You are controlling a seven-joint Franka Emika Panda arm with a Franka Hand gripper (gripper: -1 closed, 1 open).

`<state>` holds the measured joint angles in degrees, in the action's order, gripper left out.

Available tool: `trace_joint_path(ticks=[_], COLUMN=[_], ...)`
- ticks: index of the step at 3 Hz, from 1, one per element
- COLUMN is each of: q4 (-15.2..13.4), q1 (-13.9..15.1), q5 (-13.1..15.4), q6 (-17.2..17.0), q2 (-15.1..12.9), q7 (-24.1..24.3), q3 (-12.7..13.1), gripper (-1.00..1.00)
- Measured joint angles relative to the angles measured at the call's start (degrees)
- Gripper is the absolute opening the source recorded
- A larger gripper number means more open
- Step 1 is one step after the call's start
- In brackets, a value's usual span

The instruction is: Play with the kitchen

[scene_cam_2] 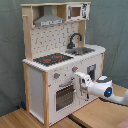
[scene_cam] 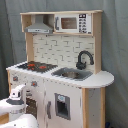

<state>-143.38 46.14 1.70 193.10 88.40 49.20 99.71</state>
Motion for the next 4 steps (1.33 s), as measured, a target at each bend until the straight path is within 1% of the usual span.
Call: trace_joint_path(ticks=[1, 2, 3, 4], q4=[1.8, 1.9, 2.4, 2.4], q1=[2.2, 2.3, 0.0, -3.0], q5=[-0.2, -0.2, -0.3, -0.3], q6=[0.0, 0.0, -5.4, -10.6], q2=[0.0, 0.0, -0.3, -0.4], q7=[0.0, 0.0, -0.1, 0.5], q3=[-0.7, -0.7, -1.2, -1.2], gripper=[1.00, -1.00, -1.00, -1.00])
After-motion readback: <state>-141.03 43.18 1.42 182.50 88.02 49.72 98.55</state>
